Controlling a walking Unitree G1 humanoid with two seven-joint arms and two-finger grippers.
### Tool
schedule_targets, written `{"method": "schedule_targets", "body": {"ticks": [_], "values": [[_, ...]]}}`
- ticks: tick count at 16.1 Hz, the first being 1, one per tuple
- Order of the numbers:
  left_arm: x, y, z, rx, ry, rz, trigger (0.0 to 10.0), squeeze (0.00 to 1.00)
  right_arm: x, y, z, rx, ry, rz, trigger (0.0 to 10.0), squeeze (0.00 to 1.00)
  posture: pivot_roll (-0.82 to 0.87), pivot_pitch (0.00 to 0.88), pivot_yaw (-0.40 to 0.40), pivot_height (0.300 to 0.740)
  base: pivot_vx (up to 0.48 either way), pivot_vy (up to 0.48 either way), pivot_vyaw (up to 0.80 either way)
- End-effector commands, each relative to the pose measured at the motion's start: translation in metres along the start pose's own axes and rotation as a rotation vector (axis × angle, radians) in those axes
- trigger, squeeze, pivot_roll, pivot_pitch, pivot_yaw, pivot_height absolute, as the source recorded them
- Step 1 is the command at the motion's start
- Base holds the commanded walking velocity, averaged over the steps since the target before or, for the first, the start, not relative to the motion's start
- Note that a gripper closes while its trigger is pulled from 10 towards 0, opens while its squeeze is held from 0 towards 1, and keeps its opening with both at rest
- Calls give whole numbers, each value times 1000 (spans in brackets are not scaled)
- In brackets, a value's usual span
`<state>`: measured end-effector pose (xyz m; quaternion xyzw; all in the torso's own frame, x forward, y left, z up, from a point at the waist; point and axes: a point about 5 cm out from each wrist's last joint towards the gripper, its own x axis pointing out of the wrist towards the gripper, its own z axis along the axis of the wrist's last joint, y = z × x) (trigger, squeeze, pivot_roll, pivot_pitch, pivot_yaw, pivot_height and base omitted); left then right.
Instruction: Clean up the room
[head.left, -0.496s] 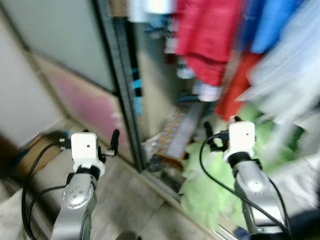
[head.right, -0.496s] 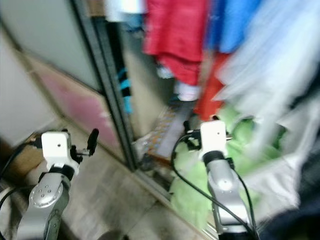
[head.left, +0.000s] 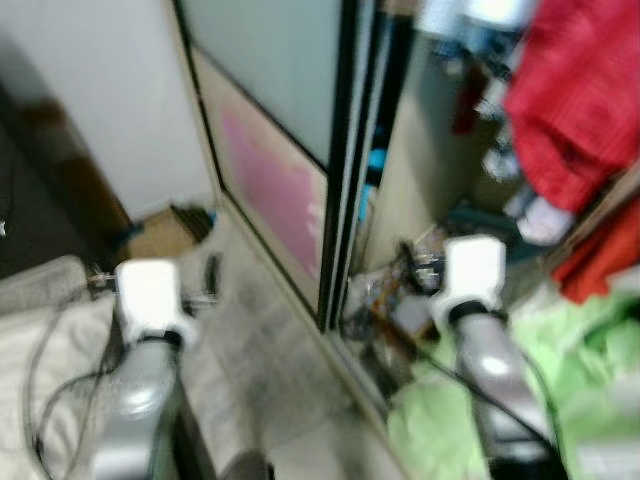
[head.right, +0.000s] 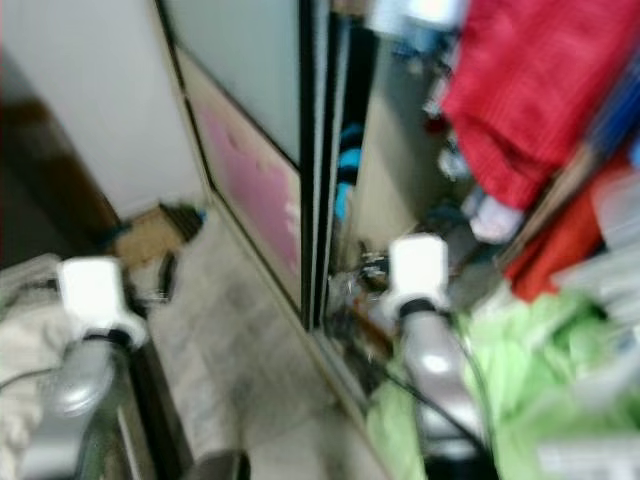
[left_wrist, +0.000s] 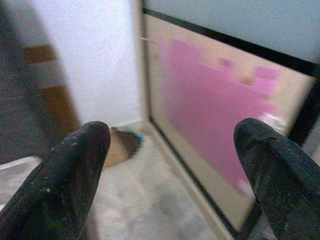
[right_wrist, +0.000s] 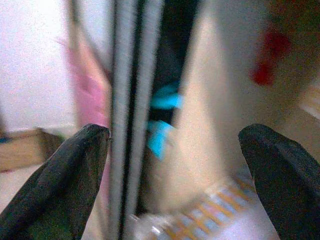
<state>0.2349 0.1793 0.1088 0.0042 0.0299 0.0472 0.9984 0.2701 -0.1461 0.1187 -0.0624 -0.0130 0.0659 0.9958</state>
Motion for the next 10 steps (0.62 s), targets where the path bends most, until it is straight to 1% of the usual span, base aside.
{"method": "schedule_targets", "body": {"ticks": [1,4,6,8,10], "values": [[-2,-2,2,-14,-19,17,10000,0,2,-6,-3,18,17,-8,10000,0,44,0,-58,740,0,0,0],[-6,-4,4,29,-63,32,10000,0,6,-6,-3,4,19,7,10000,0,51,0,-69,740,0,0,0],[-6,-4,3,34,-56,33,10000,0,6,-5,-2,-4,13,16,10000,0,45,0,-54,740,0,0,800],[-3,-7,3,17,-27,5,10000,0,6,-5,-2,-2,6,3,10000,0,31,0,-31,740,0,0,800],[1,-9,6,50,-68,-33,10000,0,5,-9,-1,2,4,-18,10000,0,15,0,-14,740,0,0,800]]}}
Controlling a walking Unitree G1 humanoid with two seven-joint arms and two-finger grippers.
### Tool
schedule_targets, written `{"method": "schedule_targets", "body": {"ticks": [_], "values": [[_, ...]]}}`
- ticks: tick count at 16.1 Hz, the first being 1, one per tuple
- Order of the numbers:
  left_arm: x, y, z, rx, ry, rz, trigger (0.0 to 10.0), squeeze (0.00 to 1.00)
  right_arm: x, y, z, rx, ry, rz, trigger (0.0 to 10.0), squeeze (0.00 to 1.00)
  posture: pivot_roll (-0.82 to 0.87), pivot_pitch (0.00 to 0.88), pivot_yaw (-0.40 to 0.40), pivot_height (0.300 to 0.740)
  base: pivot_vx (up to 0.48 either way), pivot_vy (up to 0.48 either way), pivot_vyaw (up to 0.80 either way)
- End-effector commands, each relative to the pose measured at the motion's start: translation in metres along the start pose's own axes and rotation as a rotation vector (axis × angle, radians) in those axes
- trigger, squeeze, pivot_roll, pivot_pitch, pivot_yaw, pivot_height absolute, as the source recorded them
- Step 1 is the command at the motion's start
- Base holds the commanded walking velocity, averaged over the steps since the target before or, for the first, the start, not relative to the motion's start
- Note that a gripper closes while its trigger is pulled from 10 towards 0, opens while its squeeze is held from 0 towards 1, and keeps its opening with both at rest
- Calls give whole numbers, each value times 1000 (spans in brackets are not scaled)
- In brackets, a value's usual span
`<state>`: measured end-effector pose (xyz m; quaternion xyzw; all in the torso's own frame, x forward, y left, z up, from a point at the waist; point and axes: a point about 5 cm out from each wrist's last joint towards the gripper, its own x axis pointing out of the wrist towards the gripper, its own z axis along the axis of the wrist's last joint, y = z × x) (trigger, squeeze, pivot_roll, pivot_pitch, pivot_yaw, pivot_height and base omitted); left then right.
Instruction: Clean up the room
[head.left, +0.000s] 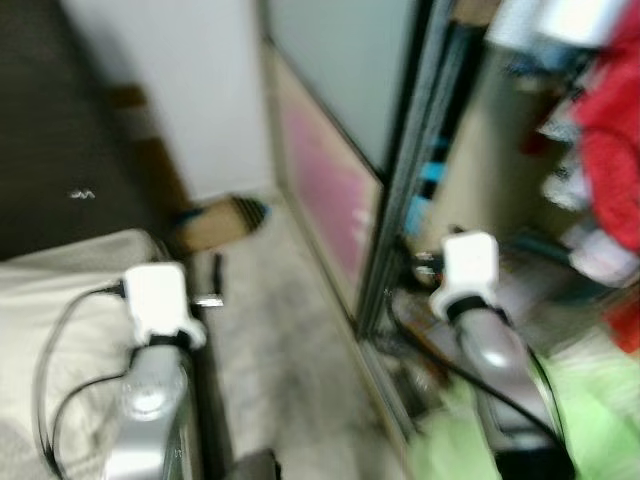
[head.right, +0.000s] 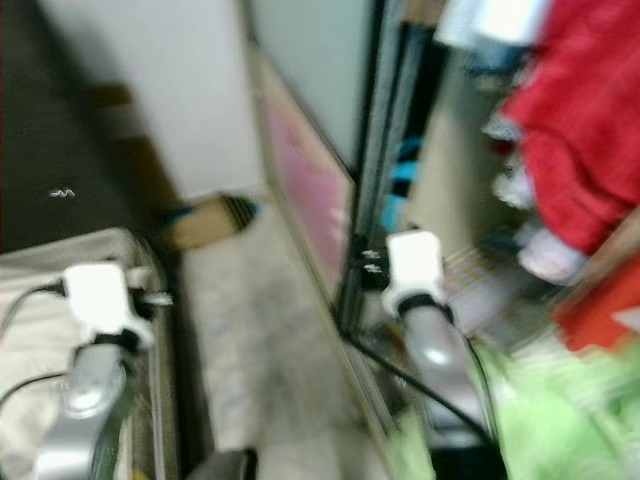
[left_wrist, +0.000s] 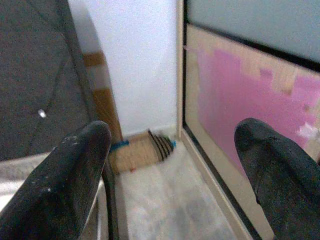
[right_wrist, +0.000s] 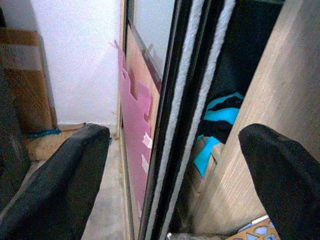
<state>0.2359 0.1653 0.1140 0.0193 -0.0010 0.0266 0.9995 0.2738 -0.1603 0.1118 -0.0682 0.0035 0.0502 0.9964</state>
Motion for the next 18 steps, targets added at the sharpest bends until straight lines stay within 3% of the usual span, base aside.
{"method": "schedule_targets", "body": {"ticks": [1,6,7,12,18], "values": [[4,5,2,40,-26,-2,10000,0,3,2,7,13,-31,2,10000,0,11,0,-12,740,0,0,800],[5,8,0,63,2,34,10000,0,6,2,10,9,-47,16,10000,0,15,0,-15,740,0,0,800],[5,9,0,108,2,44,10000,0,9,4,11,15,-55,38,10000,0,24,0,-16,740,0,0,800],[4,11,-1,118,11,93,10000,0,10,5,12,14,-62,47,10000,0,24,0,-14,740,0,0,795],[3,7,-5,-35,72,46,10000,0,10,5,11,27,-59,47,10000,0,20,0,-6,740,0,0,792]]}}
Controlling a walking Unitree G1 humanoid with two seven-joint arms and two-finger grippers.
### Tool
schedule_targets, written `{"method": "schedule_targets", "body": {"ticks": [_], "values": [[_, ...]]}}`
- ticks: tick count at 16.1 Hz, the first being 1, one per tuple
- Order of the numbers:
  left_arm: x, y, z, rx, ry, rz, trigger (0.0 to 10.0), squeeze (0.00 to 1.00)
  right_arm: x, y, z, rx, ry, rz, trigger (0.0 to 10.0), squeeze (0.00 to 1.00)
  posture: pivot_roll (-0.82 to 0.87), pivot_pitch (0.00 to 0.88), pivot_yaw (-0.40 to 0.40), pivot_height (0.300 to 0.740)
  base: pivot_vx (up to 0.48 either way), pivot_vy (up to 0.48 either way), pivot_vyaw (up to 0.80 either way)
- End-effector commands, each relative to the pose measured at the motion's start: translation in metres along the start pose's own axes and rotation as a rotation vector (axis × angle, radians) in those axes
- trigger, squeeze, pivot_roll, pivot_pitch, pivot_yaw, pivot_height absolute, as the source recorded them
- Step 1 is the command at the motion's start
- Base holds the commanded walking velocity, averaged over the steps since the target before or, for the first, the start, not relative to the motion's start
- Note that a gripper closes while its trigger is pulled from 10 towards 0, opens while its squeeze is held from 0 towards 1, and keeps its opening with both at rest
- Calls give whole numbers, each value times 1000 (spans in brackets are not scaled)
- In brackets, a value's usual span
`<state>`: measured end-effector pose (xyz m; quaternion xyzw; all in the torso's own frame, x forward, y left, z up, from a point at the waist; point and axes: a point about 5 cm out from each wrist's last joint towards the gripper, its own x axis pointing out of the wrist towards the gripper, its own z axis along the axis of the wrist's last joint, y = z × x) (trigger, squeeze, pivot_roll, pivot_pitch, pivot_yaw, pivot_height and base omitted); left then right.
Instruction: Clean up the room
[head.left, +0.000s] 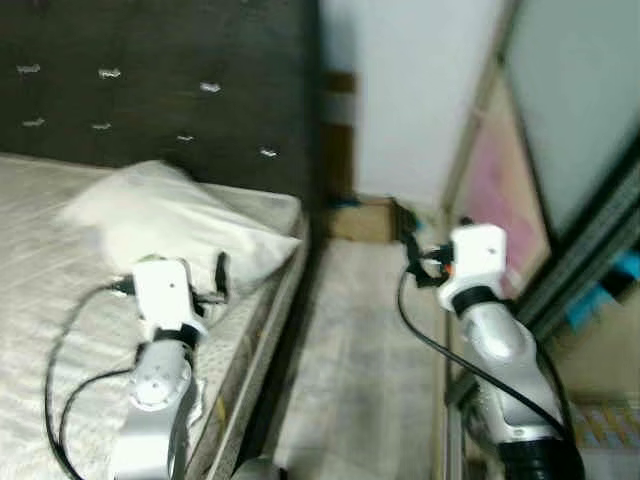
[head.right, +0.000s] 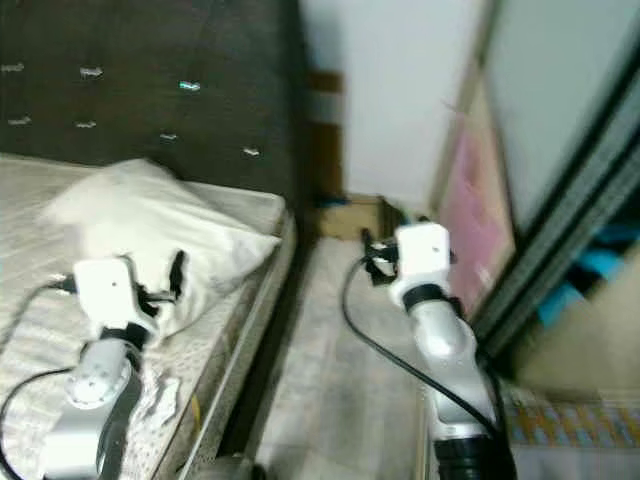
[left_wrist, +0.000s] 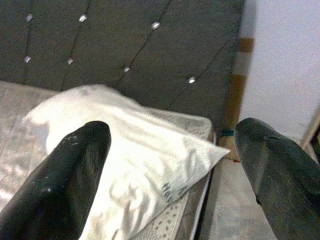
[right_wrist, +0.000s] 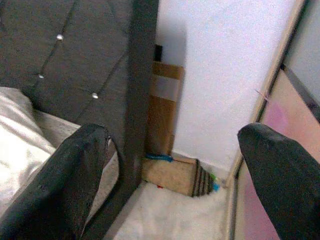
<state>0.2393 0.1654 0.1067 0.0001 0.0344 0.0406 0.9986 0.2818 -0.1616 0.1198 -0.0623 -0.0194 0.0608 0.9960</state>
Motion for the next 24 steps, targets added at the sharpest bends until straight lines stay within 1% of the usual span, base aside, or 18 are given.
{"method": "schedule_targets", "body": {"ticks": [1,2,3,4,5,6,7,9,10,11,13,16,24], "values": [[-1,8,2,22,-1,28,10000,0,4,8,3,15,-12,30,10000,0,20,0,-6,740,0,0,775],[-1,9,2,39,-6,37,10000,0,4,8,3,14,-13,29,10000,0,21,0,-7,740,0,0,775],[-1,9,3,101,-22,37,10000,0,4,8,3,13,-14,29,10000,0,21,0,-7,740,0,0,775],[0,8,3,86,-33,26,10000,0,4,9,3,10,-15,34,10000,0,16,0,-5,740,0,0,775],[1,9,3,78,-25,40,10000,0,5,9,4,11,-17,35,10000,0,16,0,-5,740,0,0,775],[2,8,0,43,18,27,10000,0,6,10,6,10,-30,43,10000,0,2,0,7,740,0,0,775],[2,7,3,71,-3,31,10000,0,8,10,8,10,-35,42,10000,0,2,0,7,740,0,0,775],[1,2,4,8,-17,5,10000,0,10,7,11,3,-44,38,10000,0,-4,0,11,740,0,0,775],[2,2,6,-11,-44,-21,10000,0,10,5,10,0,-41,34,10000,0,-5,0,11,740,0,0,775],[1,2,5,3,-31,-14,10000,0,9,4,9,1,-38,32,10000,0,-6,0,10,740,0,0,775],[-1,2,5,27,-36,-23,10000,0,8,5,9,4,-35,34,10000,0,-4,0,10,740,0,0,775],[-1,2,5,16,-40,-27,10000,0,8,9,9,8,-35,46,10000,0,-2,0,8,740,0,0,775],[-1,1,6,5,-49,-29,10000,0,10,8,8,8,-34,61,10000,0,-3,0,0,740,0,0,777]]}}
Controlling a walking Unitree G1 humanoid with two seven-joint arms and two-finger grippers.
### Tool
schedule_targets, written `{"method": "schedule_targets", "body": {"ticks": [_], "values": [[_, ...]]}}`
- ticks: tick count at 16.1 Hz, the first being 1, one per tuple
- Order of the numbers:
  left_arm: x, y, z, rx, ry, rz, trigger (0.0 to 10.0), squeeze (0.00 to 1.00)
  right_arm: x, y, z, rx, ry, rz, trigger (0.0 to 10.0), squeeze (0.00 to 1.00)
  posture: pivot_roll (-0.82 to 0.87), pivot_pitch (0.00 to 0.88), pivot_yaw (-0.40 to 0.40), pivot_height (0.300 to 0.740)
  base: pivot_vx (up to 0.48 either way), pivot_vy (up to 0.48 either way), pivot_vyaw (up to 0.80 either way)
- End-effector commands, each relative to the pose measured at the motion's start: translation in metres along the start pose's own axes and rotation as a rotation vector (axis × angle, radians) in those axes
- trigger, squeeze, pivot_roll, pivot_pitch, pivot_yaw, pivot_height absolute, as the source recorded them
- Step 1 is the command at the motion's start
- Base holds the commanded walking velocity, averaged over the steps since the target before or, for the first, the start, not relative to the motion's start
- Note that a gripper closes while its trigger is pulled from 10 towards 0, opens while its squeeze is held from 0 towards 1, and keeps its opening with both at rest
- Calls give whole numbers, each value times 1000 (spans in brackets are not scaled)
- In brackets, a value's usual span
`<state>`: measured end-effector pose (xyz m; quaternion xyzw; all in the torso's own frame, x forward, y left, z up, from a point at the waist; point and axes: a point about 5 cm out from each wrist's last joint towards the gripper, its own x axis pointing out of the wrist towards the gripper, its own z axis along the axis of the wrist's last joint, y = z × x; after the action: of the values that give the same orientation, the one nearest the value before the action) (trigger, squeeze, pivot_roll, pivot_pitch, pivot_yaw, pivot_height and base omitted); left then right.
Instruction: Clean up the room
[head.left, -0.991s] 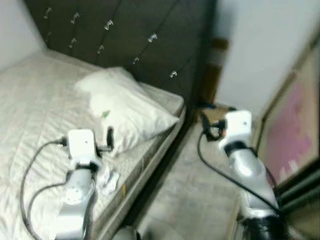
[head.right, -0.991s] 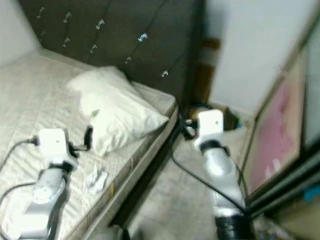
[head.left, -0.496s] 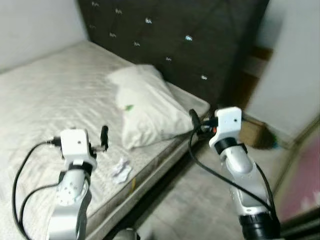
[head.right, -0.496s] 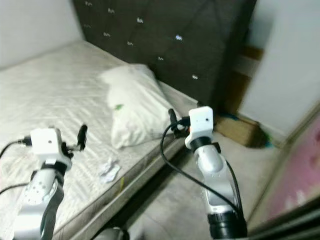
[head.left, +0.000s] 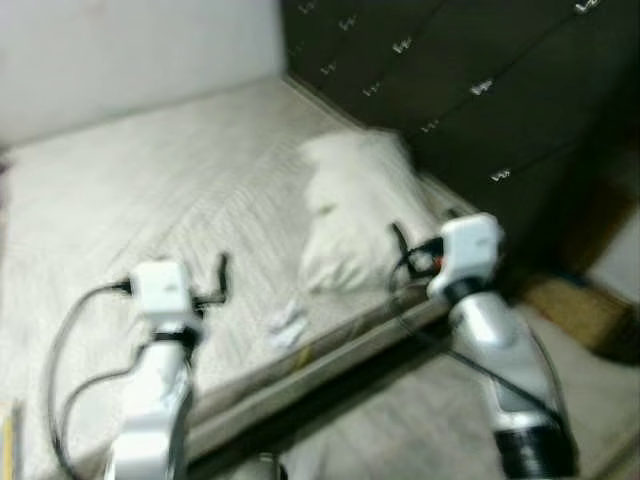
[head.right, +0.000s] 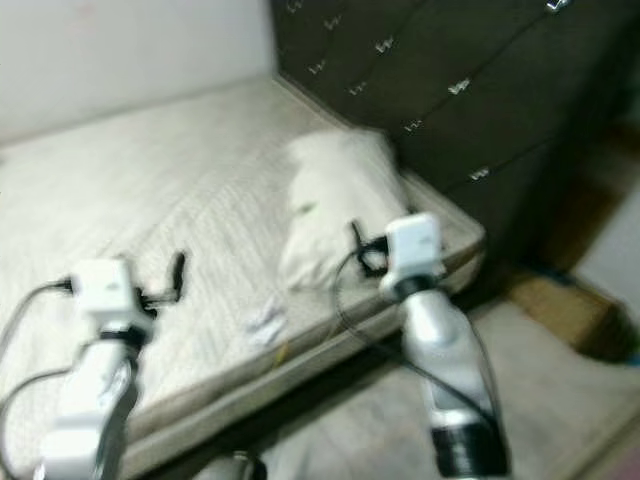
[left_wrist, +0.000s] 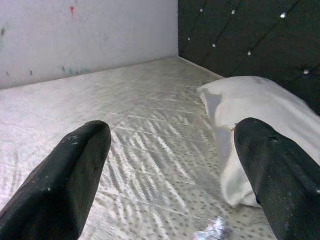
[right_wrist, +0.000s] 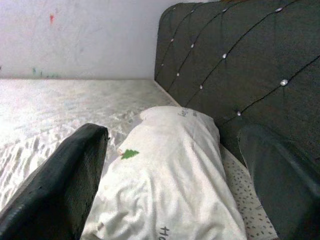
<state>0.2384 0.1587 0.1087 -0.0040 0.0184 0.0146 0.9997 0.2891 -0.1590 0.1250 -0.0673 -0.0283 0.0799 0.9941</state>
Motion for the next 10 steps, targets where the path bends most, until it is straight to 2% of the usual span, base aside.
{"method": "schedule_targets", "body": {"ticks": [1,6,10], "values": [[1,7,4,21,-20,21,10000,0,3,8,3,20,-14,24,10000,0,-3,0,-1,740,0,0,775],[-1,7,3,30,-20,13,10000,0,0,9,-1,26,1,35,10000,0,-1,0,-14,740,0,0,775],[0,7,5,27,-29,1,10000,0,4,9,1,35,-5,27,10000,0,-2,0,-5,740,0,0,775]]}}
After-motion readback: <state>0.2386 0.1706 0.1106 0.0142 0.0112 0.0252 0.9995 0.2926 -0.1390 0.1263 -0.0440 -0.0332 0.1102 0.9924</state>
